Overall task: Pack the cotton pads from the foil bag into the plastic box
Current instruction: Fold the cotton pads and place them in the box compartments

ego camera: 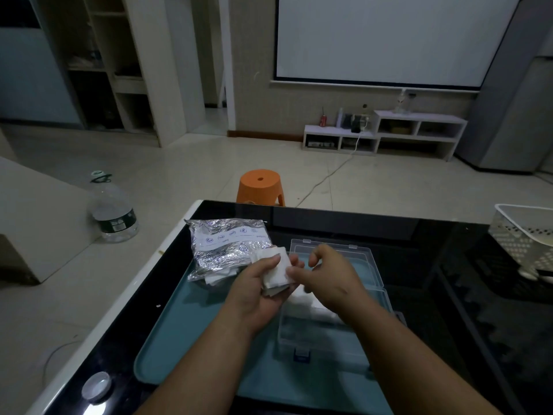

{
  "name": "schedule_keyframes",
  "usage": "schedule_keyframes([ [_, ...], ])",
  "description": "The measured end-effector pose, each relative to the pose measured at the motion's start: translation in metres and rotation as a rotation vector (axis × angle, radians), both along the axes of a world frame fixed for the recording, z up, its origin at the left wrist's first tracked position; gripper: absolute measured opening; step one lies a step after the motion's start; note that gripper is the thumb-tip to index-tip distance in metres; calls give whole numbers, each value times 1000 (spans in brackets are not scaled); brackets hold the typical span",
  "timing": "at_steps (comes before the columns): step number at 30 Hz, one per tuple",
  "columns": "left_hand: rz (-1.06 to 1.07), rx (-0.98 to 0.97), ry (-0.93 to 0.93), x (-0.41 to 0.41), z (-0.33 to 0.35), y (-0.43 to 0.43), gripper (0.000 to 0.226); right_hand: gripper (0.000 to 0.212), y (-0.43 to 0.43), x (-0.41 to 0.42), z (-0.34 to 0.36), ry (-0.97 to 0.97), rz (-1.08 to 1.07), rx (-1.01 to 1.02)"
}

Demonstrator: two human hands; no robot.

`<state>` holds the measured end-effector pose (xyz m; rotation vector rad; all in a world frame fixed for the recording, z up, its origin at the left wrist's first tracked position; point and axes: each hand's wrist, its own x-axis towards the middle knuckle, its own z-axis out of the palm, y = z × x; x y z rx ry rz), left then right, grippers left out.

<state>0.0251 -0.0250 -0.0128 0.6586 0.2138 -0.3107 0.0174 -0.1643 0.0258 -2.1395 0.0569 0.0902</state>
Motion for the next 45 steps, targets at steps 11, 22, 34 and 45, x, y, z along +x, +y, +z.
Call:
schedule_keyframes([
  [11,-27,125,38,3,-5,-3,72,64,3,3,-1,-186,209,-154],
  [22,-72,145,9,0,-8,-5,50,33,1,4,-8,-201,199,-123],
  [34,-169,157,-103,-3,-3,-11,66,120,3,-2,0,-151,370,-383],
  [45,-141,234,-101,-1,-5,-13,54,120,3,-4,5,-145,445,-453],
])
